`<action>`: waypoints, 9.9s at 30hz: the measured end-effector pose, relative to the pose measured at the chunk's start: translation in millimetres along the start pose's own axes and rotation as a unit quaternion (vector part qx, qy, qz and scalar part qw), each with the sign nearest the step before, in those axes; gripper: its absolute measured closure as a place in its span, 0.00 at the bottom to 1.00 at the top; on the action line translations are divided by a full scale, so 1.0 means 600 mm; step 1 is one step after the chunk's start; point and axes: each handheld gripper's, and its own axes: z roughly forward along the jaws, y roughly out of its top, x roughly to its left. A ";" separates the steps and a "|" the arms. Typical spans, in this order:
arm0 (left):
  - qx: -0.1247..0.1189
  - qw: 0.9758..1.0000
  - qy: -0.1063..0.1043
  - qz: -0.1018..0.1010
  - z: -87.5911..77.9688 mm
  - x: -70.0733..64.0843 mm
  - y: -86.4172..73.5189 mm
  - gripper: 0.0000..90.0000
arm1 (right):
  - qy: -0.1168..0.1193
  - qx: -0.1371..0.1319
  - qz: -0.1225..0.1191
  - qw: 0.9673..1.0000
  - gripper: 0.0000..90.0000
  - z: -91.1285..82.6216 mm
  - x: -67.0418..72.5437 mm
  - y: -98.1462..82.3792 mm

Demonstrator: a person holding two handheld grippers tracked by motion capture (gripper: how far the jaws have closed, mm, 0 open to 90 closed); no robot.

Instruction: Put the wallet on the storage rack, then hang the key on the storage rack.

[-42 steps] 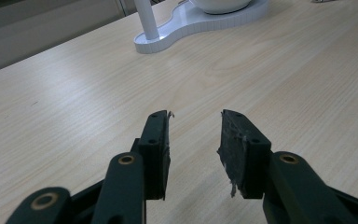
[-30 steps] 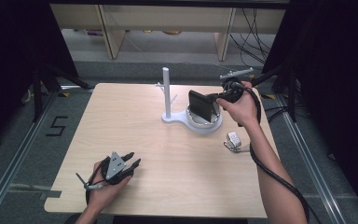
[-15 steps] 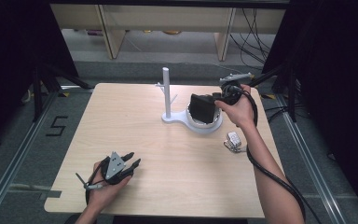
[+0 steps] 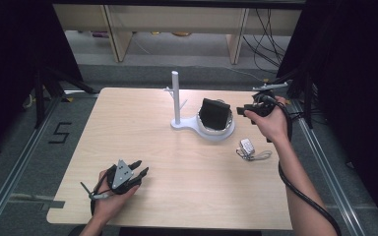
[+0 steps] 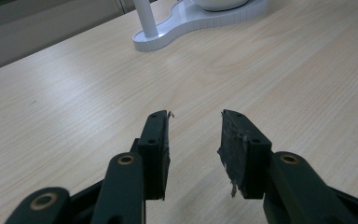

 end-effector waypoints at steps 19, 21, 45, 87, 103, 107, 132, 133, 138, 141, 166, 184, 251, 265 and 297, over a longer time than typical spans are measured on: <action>0.006 1.000 0.004 -0.004 0.002 0.000 0.001 0.68 | 0.013 0.170 -0.018 0.985 0.86 0.012 -0.019 -0.107; 0.006 1.000 0.003 -0.003 0.003 0.000 0.001 0.68 | 0.014 0.182 -0.016 0.983 0.87 0.017 -0.017 -0.113; 0.005 1.000 0.006 -0.010 0.001 0.002 0.001 0.66 | 0.047 0.197 -0.044 0.978 0.82 0.037 -0.008 -0.147; -0.001 1.000 0.002 0.000 0.000 0.000 0.000 0.65 | 0.028 0.248 -0.073 0.966 0.92 0.101 -0.011 -0.146; 0.002 1.000 0.000 0.000 0.000 -0.002 0.000 0.65 | 0.006 0.231 -0.070 0.970 0.86 0.097 -0.006 -0.138; 0.003 1.000 0.000 0.001 -0.001 -0.001 0.000 0.65 | 0.004 0.237 -0.079 0.968 0.84 0.102 -0.008 -0.141; 0.000 1.000 0.001 0.002 -0.001 -0.002 0.000 0.65 | -0.018 0.241 -0.072 0.968 0.79 0.102 0.000 -0.139; 0.001 1.000 0.000 0.002 0.000 -0.002 0.000 0.65 | -0.014 0.237 -0.081 0.968 0.79 0.102 -0.003 -0.141; 0.005 1.000 0.002 0.002 -0.001 -0.003 0.000 0.65 | -0.019 0.250 -0.069 0.966 0.78 0.107 -0.004 -0.145; 0.005 1.000 0.002 0.002 -0.001 -0.003 0.000 0.65 | -0.014 0.253 -0.071 0.965 0.77 0.113 -0.004 -0.149; 0.002 1.000 0.000 0.002 0.000 -0.002 0.000 0.65 | 0.031 0.227 -0.067 0.971 0.97 0.105 0.004 -0.151; 0.002 1.000 -0.001 0.001 -0.001 -0.002 0.000 0.65 | 0.029 0.136 -0.073 0.988 0.97 0.065 0.022 -0.129; -0.100 0.934 -0.306 -0.153 0.158 -0.066 0.203 0.84 | 0.249 -0.048 -0.126 0.959 0.97 -0.001 0.206 -0.088; -0.069 0.945 -0.287 -0.141 0.150 -0.061 0.199 0.91 | 0.262 -0.047 -0.113 0.957 0.83 -0.003 0.200 -0.088; -0.062 0.987 -0.079 -0.123 0.097 0.025 0.195 0.91 | 0.121 -0.131 -0.002 0.984 0.67 -0.030 0.082 -0.206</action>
